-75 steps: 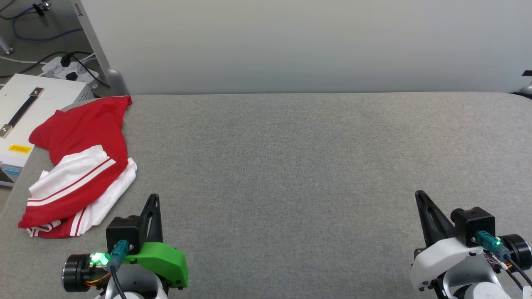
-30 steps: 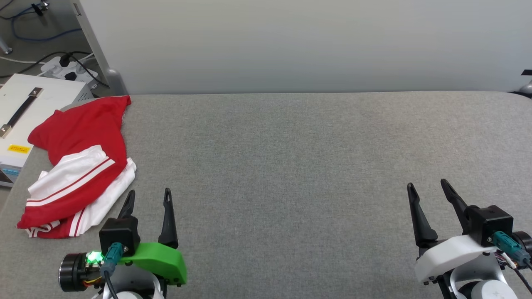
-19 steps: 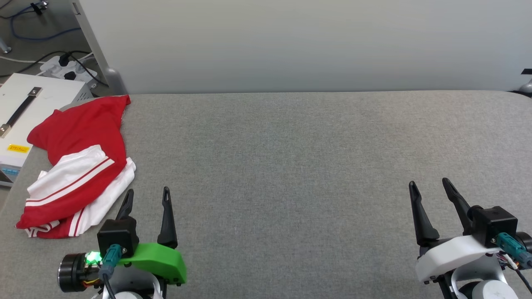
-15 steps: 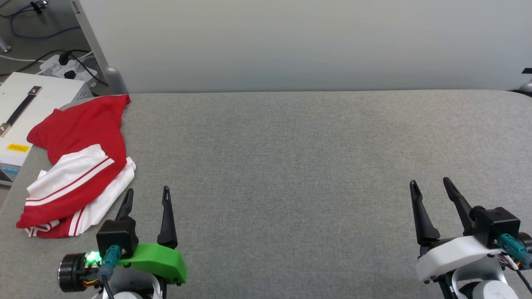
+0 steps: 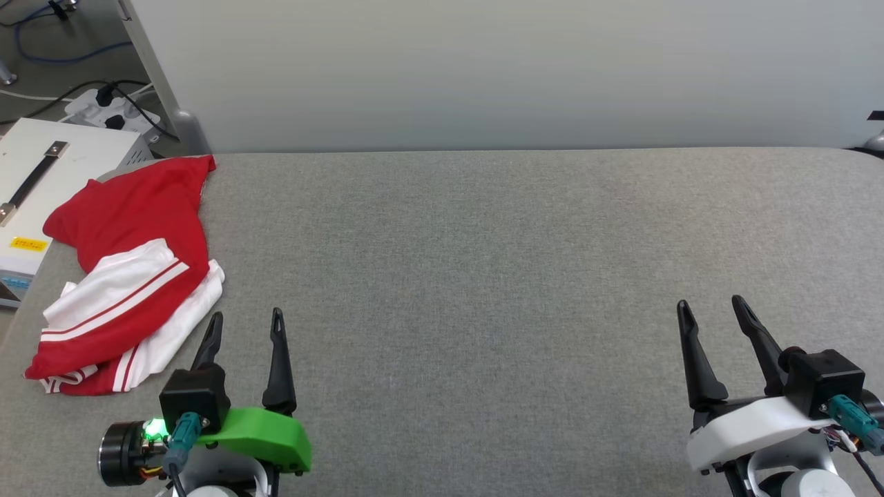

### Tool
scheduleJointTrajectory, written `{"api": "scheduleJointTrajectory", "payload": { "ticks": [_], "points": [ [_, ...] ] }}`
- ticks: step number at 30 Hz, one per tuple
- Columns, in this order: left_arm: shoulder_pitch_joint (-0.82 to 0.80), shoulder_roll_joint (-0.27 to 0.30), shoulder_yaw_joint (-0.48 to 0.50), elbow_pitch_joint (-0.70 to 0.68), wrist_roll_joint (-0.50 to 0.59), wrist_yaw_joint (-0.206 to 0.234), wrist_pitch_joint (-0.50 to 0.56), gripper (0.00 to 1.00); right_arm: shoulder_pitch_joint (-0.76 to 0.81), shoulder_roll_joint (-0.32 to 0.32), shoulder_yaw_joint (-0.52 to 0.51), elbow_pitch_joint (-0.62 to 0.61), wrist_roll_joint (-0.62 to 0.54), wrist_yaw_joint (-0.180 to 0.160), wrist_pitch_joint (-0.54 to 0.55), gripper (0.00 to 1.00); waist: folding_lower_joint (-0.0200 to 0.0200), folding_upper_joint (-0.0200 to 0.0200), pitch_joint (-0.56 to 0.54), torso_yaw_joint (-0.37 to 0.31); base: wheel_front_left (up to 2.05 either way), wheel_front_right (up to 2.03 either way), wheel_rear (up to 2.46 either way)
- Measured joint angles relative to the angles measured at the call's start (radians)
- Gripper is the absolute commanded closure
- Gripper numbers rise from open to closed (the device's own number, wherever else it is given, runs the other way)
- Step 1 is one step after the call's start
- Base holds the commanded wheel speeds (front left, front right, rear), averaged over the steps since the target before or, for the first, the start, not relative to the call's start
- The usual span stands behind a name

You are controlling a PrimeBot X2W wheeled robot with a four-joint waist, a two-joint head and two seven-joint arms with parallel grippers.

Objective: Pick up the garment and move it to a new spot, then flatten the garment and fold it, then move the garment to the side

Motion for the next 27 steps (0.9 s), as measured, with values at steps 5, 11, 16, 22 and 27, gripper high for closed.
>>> {"api": "scheduleJointTrajectory", "payload": {
  "ticks": [5,11,16,22,27],
  "points": [
    [0.000,0.000,0.000,0.006,-0.002,-0.001,-0.011,0.00,0.009,0.000,0.004,0.002,0.003,0.000,-0.010,0.00,0.0000,0.0000,0.001,-0.001,0.00,0.00,0.00],
    [0.002,0.000,-0.001,0.014,-0.006,0.000,-0.021,0.00,0.014,0.000,0.007,0.006,0.006,0.000,-0.023,0.00,0.0000,0.0000,0.002,-0.002,0.00,0.00,0.00],
    [0.006,0.000,0.000,0.025,-0.009,0.000,-0.033,0.00,0.015,0.000,0.012,0.007,0.002,0.000,-0.036,0.00,0.0000,0.0000,0.004,-0.002,0.00,0.00,0.00],
    [0.011,0.000,-0.001,0.030,-0.011,0.001,-0.046,0.00,0.016,0.000,0.011,0.007,0.004,0.000,-0.049,0.00,0.0000,0.0000,0.008,-0.001,0.00,0.00,0.00],
    [0.011,0.000,0.000,0.030,-0.012,0.002,-0.055,0.00,0.016,0.000,0.011,0.007,0.006,0.000,-0.059,0.00,0.0000,0.0000,0.012,0.003,0.00,0.00,0.00]
  ]
}}
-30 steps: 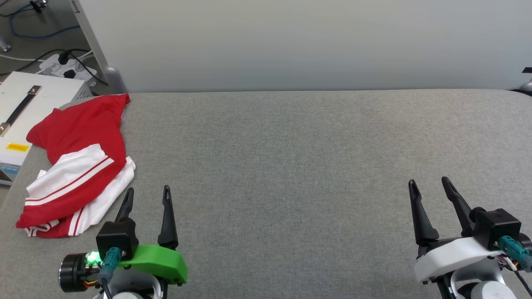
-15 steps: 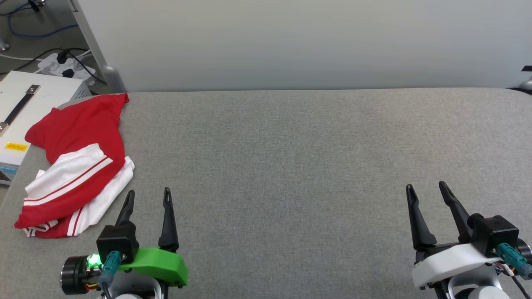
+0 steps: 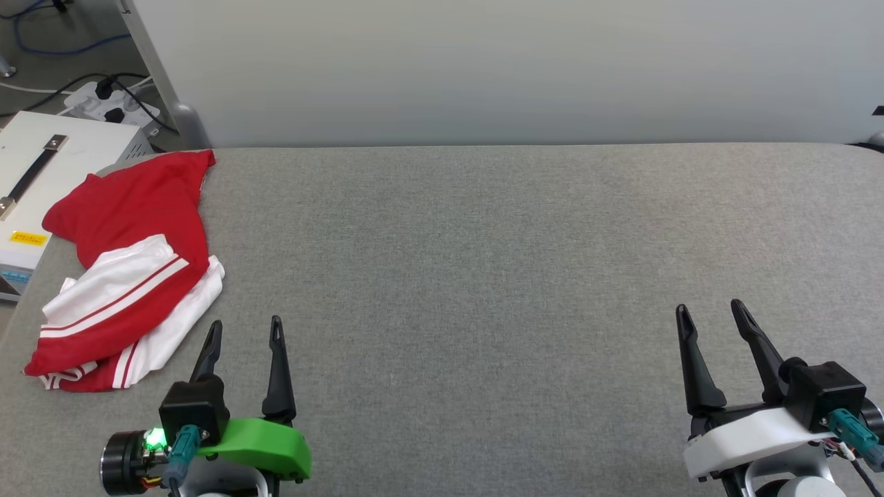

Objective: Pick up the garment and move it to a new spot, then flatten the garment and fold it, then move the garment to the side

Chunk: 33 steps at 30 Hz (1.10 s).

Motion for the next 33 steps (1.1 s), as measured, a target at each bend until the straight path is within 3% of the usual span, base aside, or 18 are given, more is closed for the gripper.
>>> {"api": "scheduleJointTrajectory", "payload": {
  "ticks": [14,33],
  "points": [
    [-0.003,0.000,0.013,0.002,-0.035,0.025,-0.031,0.00,0.000,0.000,0.028,-0.007,-0.017,0.000,-0.028,0.00,0.0000,0.0000,0.026,0.069,0.00,0.00,0.00],
    [-0.002,-0.001,0.074,0.006,-0.115,0.043,-0.071,0.00,-0.003,-0.011,0.100,-0.032,-0.060,0.000,-0.066,0.00,0.0000,0.0000,0.057,0.310,0.00,0.00,0.00]
  ]
}}
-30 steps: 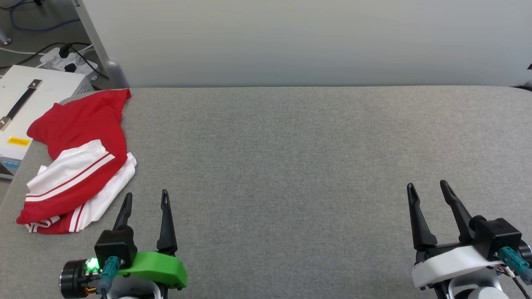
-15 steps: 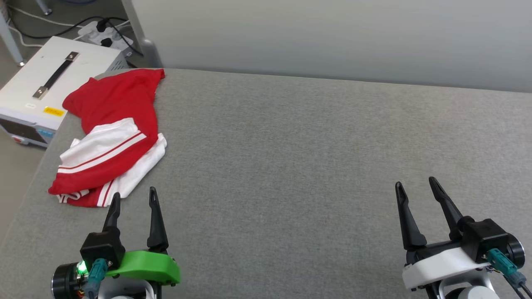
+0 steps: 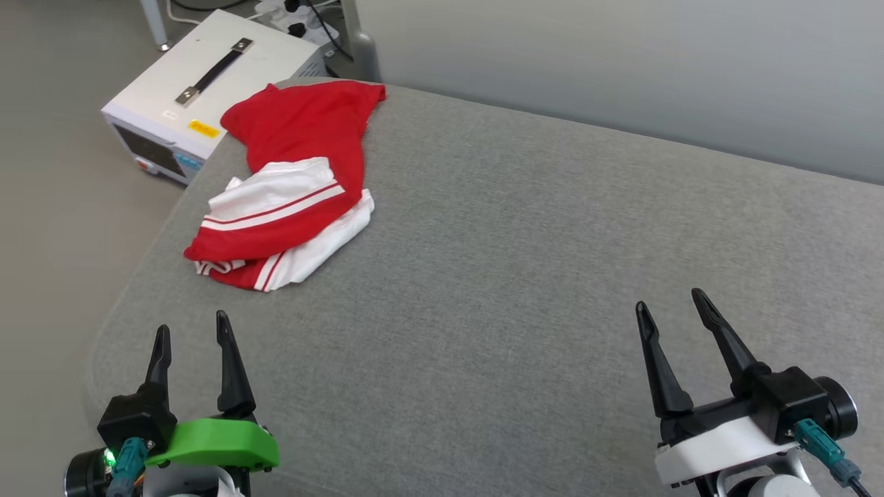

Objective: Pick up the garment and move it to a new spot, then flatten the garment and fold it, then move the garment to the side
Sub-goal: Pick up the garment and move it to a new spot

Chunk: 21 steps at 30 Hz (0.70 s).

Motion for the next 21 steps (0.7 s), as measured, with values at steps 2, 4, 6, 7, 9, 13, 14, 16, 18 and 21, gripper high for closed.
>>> {"api": "scheduleJointTrajectory", "payload": {
  "ticks": [2,4,6,7,9,13,14,16,18,21],
  "points": [
    [0.000,0.000,0.002,0.002,-0.007,0.000,-0.003,0.00,0.000,-0.005,0.004,-0.003,0.000,0.000,-0.005,0.00,0.0000,0.0000,0.003,0.027,0.00,0.00,0.00],
    [0.000,0.000,0.004,0.005,-0.016,0.000,-0.009,0.00,0.000,-0.007,0.012,-0.007,0.000,0.000,-0.008,0.00,0.0000,0.0000,0.006,0.057,0.00,0.00,0.00],
    [0.001,0.000,0.009,0.012,-0.033,0.000,-0.017,0.00,0.000,-0.009,0.023,-0.008,-0.003,0.000,-0.016,0.00,0.0000,0.0000,0.010,0.109,0.00,0.00,0.00],
    [0.001,0.000,0.010,0.013,-0.035,0.000,-0.018,0.00,0.000,-0.009,0.026,-0.009,-0.003,0.000,-0.017,0.00,0.0000,0.0000,0.011,0.120,0.00,0.00,0.00],
    [0.001,0.000,0.014,0.017,-0.041,0.000,-0.018,0.00,0.000,-0.010,0.028,-0.009,-0.004,0.000,-0.018,0.00,0.0000,0.0000,0.013,0.141,0.00,0.00,0.00],
    [0.001,0.000,0.014,0.024,-0.044,-0.001,-0.018,0.00,0.000,-0.014,0.029,-0.010,-0.004,0.000,-0.020,0.00,0.0000,0.0000,0.023,0.168,0.00,0.00,0.00],
    [0.001,0.000,0.015,0.025,-0.047,-0.001,-0.018,0.00,0.000,-0.015,0.029,-0.010,-0.004,0.000,-0.020,0.00,0.0000,0.0000,0.025,0.170,0.00,0.00,0.00],
    [-0.001,0.000,0.017,0.027,-0.057,-0.005,-0.018,0.00,-0.001,-0.017,0.028,-0.010,-0.004,0.000,-0.020,0.00,0.0000,0.0000,0.033,0.172,0.00,0.00,0.00],
    [-0.010,-0.001,0.029,0.032,-0.066,-0.018,-0.018,0.00,-0.002,-0.019,0.029,-0.010,-0.005,0.000,-0.020,0.00,0.0000,0.0000,0.037,0.169,0.00,0.00,0.00],
    [-0.063,-0.001,0.057,0.038,-0.065,-0.061,-0.018,0.00,-0.013,-0.026,0.031,-0.016,-0.006,0.000,-0.020,0.00,0.0000,0.0000,0.051,0.163,0.00,0.00,0.00]
  ]
}}
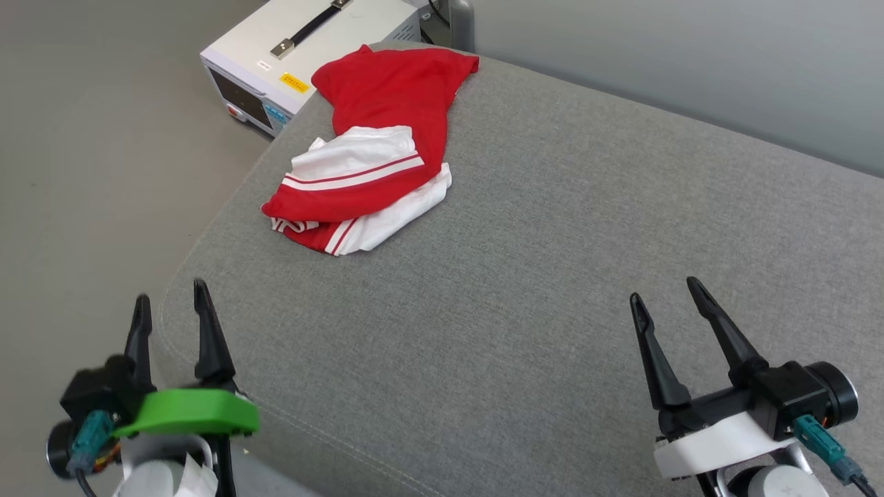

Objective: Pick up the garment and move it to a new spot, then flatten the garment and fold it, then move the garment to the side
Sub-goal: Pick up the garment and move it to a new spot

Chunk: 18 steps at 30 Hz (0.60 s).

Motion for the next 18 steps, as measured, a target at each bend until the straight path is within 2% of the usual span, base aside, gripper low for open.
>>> {"api": "scheduleJointTrajectory", "payload": {
  "ticks": [4,10,13,18],
  "points": [
    [-0.135,0.014,0.034,0.008,0.034,-0.072,0.000,0.00,-0.042,-0.035,0.005,-0.021,-0.003,0.000,-0.001,0.00,0.0000,0.0000,0.036,-0.012,0.00,0.00,0.00],
    [-0.404,0.122,0.034,0.082,0.028,-0.120,0.000,0.00,-0.124,-0.086,-0.005,-0.072,-0.016,0.000,-0.001,0.00,0.0000,0.0000,0.119,-0.037,0.00,0.00,0.00],
    [-0.532,0.190,-0.005,0.146,0.001,-0.128,0.005,0.00,-0.153,-0.104,-0.013,-0.096,-0.019,0.000,-0.001,0.00,0.0001,0.0000,0.168,-0.053,0.00,0.00,0.00],
    [-0.709,0.322,-0.152,0.207,-0.110,-0.130,0.157,0.00,-0.189,-0.123,-0.010,-0.123,-0.019,0.000,-0.001,0.00,0.0001,0.0000,0.238,-0.081,0.00,0.00,0.00]
  ]
}}
